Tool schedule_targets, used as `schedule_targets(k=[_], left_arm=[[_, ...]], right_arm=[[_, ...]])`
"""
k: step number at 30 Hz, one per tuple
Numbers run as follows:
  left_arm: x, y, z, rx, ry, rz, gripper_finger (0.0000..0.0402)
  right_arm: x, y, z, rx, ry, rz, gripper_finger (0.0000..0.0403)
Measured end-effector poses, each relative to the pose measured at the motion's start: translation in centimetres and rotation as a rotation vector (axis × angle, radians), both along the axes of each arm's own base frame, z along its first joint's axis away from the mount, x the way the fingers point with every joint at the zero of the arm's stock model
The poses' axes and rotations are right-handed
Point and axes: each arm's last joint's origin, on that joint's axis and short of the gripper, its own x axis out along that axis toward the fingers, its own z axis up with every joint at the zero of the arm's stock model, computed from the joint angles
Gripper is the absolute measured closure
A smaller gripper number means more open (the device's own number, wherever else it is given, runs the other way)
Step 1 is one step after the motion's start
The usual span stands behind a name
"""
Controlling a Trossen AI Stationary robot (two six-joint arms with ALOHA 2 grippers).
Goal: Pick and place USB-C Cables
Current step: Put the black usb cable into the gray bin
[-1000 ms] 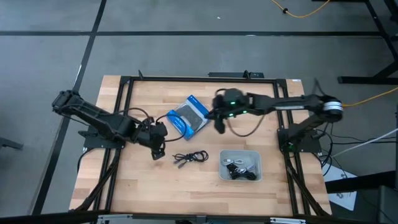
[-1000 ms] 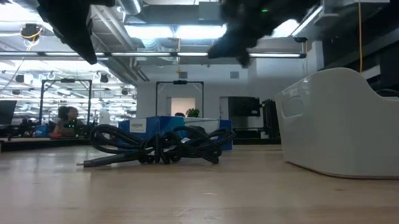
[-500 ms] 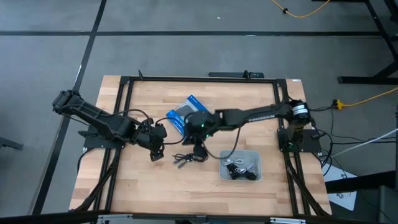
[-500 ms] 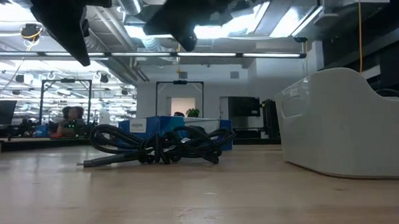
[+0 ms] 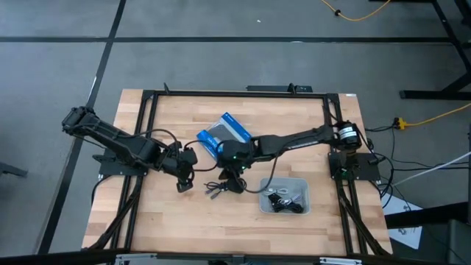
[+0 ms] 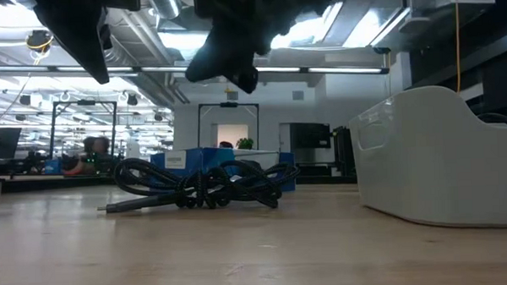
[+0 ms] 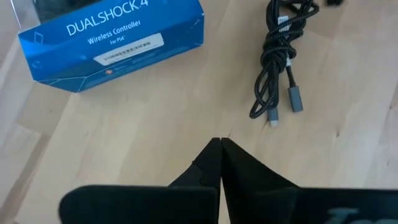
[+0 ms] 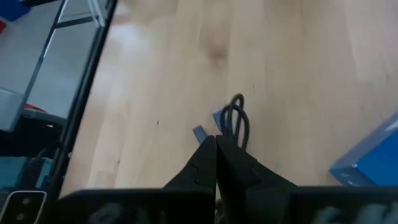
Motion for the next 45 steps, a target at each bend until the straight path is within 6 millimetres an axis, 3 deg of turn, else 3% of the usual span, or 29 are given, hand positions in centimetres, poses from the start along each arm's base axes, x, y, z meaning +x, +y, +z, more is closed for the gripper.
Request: schedule_targets(k=[9, 19, 26, 32, 36, 41, 45], left_arm=[[0.0, 0.0, 0.0, -0.002, -0.004, 0.0, 0.0401], [0.0, 0.0, 0.0, -0.003, -0.004, 0.0, 0.0401], [0.1, -0.1, 0.0, -0.021, -0.001, -0.007, 0.0401], [-0.1, 0.0, 0.2, 0.008, 0.0, -0.044, 0.0401], [-1.8, 0.1, 2.0, 0.052, -0.103, -0.067, 0.0401], [-4.0, 0.3, 4.7, 0.1, -0.313, -0.064, 0.0401], [-4.7, 0.1, 5.6, 0.114, -0.389, -0.093, 0.0401]], right_arm=[[0.0, 0.3, -0.4, -0.038, 0.0, 0.045, 0.0395], [-0.4, 2.5, -0.5, -0.081, -0.008, 0.119, 0.0389], [-0.5, 3.0, -0.5, -0.09, -0.013, 0.139, 0.0308], [-0.1, 3.2, -1.9, -0.105, 0.005, 0.154, 0.0224], [0.0, 3.2, -2.2, -0.108, 0.018, 0.154, 0.0198], [0.1, 2.9, -3.0, -0.182, 0.04, 0.1, 0.0198], [0.1, 2.7, -3.9, -0.249, 0.073, 0.075, 0.0201]])
